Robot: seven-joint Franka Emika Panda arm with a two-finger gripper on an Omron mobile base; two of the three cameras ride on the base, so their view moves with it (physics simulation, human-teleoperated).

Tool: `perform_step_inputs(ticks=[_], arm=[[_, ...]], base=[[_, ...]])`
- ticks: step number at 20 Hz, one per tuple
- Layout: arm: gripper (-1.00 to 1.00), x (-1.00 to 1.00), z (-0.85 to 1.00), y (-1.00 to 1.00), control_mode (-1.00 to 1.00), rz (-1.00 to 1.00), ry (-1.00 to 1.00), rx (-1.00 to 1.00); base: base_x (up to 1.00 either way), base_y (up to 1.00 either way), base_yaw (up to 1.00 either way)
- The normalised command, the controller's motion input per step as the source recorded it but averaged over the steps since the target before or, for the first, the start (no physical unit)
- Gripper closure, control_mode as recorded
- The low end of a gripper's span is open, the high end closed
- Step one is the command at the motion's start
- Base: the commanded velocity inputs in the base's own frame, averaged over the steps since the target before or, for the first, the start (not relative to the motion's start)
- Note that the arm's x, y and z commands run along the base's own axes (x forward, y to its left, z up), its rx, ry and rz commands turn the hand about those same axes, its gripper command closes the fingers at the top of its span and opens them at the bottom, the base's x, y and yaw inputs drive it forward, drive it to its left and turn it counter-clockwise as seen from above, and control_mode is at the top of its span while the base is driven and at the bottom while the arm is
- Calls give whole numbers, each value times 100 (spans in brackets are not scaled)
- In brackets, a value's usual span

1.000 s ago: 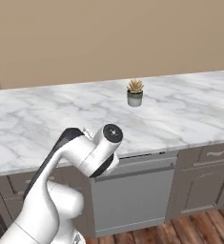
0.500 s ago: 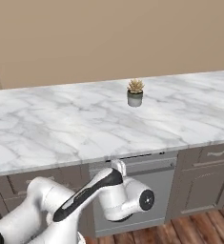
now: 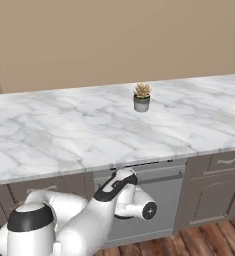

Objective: Open the dishwasher door and pull out the top rack.

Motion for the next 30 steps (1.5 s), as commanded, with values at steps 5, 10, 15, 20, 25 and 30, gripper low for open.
perform_step_inputs(ticks=[5,10,15,20,25,30], arm=[[-100,46,-49,-23,-100,0,0,3],[-100,16,-50,-23,-100,0,0,3],[-100,32,-40,-12,-100,0,0,2],[-100,24,-41,-9,-100,2,0,1],[-100,41,-31,0,-100,2,0,0],[-100,39,-19,0,-100,0,0,1]], base=[[0,0,0],[0,0,0],[0,0,0],[0,0,0],[0,0,0],[0,0,0]])
